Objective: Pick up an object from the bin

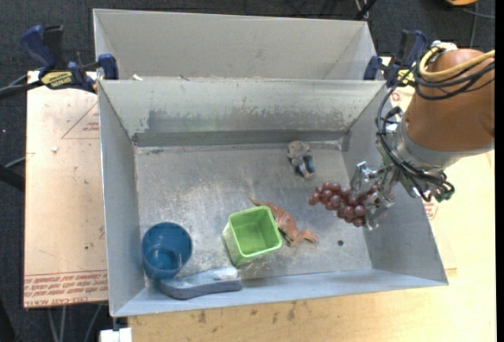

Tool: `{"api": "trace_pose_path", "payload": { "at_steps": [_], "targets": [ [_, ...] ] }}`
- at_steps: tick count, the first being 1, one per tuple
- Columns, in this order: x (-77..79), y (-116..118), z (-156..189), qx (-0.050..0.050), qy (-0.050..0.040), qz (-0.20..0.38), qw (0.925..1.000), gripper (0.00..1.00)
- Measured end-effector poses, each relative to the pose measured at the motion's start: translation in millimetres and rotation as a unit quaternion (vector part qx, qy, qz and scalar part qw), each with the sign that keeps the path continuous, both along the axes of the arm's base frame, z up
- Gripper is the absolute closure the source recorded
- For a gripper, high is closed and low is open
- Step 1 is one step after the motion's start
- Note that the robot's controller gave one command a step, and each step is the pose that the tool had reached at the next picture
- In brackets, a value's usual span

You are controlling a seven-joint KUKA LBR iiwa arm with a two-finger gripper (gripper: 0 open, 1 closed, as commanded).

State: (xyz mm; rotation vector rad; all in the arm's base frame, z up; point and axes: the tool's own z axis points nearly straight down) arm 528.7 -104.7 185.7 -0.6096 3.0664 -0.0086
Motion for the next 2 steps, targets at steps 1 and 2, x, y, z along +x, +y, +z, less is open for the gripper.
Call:
{"api": "trace_pose_path", "payload": {
  "at_steps": [1, 2],
  "targets": [
    [-4.4, 1, -16, 0.001, 0.0051, 0.028, 0.9996, 1.0],
    [-0.7, 4, 7, 0.002, 0.0104, 0.118, 0.9929, 1.0]
  ]
}}
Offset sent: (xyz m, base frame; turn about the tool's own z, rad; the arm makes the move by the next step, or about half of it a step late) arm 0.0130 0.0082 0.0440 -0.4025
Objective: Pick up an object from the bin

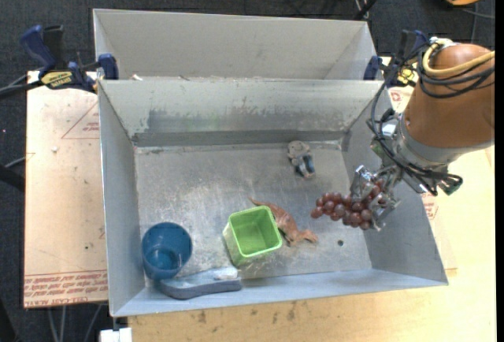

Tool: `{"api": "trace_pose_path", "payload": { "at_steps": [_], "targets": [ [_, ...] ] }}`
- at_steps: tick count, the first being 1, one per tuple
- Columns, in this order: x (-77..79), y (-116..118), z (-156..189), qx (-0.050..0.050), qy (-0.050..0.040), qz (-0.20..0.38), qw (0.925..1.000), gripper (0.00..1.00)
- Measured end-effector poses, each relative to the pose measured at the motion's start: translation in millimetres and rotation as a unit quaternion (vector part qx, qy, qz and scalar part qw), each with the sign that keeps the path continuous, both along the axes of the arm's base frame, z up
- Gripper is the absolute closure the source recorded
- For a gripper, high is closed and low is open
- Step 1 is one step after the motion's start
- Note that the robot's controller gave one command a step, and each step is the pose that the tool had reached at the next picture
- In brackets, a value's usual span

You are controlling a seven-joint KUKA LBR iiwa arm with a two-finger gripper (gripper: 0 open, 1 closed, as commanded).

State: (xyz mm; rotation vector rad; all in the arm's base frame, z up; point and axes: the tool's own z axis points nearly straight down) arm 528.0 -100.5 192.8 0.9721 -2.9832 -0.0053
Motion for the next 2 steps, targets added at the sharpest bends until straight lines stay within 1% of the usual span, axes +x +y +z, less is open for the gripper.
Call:
{"api": "trace_pose_path", "payload": {
  "at_steps": [1, 2],
  "targets": [
    [14.2, -11, -16, -0.002, -0.0102, 0.08, 0.9968, 1.0],
    [-0.8, -13, 128, -0.001, -0.007, 0.011, 0.9999, 1.0]
  ]
}}
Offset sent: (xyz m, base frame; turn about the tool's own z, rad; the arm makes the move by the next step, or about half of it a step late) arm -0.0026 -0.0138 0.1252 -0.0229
